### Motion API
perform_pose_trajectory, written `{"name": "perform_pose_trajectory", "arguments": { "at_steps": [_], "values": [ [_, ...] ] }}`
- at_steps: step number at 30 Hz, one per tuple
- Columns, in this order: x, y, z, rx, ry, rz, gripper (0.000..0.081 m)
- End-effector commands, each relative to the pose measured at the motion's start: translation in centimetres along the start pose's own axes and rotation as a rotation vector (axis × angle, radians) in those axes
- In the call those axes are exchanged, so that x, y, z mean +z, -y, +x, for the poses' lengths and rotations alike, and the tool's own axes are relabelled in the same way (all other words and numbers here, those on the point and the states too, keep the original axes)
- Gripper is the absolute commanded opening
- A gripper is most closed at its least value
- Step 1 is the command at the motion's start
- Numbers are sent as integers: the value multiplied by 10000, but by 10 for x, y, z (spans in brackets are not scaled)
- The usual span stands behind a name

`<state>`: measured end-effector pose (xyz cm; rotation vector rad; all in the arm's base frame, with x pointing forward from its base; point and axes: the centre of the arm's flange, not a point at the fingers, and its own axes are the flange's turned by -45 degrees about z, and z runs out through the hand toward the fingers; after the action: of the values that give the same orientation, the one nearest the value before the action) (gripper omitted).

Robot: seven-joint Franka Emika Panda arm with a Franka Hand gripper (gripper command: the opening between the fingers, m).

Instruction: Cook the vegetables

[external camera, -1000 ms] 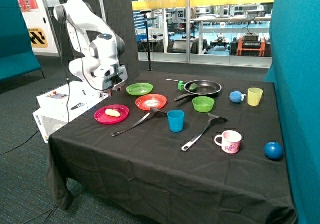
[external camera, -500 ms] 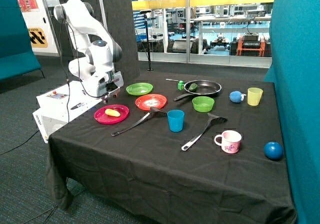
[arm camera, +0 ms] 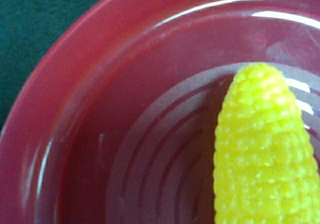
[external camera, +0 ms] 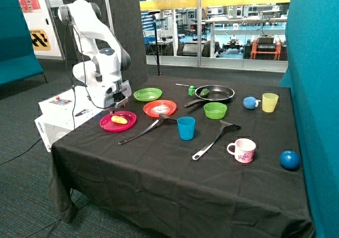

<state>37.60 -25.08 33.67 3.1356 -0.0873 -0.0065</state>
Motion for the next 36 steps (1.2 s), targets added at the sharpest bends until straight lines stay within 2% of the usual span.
{"name": "perform_pose_trajectory", "arguments": {
  "at_steps": [1,10,36],
  "values": [
    [15,-2,-8,85,-40,49,603],
    [32,3,-12,154,-40,49,549],
    [42,-5,-9,217,-40,49,527]
  ]
}}
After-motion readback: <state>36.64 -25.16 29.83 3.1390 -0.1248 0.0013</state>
